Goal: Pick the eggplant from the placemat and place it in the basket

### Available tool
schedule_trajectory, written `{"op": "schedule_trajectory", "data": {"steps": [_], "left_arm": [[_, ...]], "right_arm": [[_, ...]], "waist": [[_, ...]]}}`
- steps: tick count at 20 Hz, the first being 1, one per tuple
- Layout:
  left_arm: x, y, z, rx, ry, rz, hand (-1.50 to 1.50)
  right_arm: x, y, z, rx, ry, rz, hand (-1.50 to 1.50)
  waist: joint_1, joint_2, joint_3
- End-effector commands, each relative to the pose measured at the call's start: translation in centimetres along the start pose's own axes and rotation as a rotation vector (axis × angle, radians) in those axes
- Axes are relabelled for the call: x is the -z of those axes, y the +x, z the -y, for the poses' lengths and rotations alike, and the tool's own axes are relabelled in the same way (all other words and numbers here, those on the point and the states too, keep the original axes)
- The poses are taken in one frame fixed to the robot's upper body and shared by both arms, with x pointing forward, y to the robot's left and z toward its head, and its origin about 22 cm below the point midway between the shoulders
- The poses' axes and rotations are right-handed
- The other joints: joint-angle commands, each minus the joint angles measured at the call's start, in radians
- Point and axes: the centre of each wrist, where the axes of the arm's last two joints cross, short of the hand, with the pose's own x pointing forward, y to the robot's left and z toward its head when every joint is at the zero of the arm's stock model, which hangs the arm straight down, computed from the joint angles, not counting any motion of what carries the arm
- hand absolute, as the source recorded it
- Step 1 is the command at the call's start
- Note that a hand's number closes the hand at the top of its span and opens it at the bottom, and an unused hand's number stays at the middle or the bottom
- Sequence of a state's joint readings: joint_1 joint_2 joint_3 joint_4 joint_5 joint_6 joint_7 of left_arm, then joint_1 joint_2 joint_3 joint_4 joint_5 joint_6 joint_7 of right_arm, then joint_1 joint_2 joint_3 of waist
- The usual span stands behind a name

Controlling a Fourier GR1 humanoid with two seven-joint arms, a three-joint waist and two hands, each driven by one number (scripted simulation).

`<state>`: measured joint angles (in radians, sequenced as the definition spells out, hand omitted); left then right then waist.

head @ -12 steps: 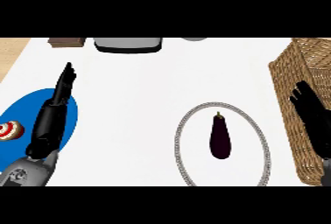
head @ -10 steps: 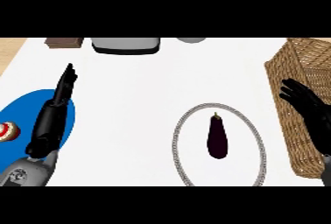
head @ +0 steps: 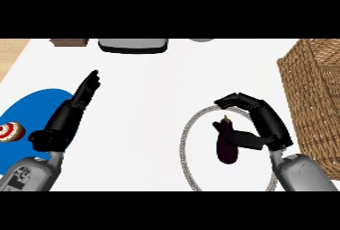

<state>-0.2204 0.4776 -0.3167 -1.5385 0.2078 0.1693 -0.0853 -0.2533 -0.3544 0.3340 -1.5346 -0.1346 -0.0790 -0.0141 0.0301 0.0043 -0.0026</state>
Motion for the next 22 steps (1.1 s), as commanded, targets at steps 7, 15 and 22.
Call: {"op": "schedule_trajectory", "data": {"steps": [7,15,22], "left_arm": [[0.0,0.6,-1.5,-0.023,-0.023,-0.039,0.0],[-0.7,-0.6,-1.8,-0.027,-0.015,-0.063,0.0],[-0.2,0.2,-2.5,-0.039,0.001,-0.043,0.0]], "right_arm": [[3.5,2.1,-7.0,-0.511,-0.199,-0.099,-1.5],[6.6,9.9,-2.7,-1.012,-0.096,-0.393,-1.5],[6.4,15.9,-2.2,-0.982,0.226,-0.602,-1.5]], "waist": [[-0.021,-0.014,-0.002],[-0.032,-0.024,-0.006],[-0.049,-0.016,0.0]]}}
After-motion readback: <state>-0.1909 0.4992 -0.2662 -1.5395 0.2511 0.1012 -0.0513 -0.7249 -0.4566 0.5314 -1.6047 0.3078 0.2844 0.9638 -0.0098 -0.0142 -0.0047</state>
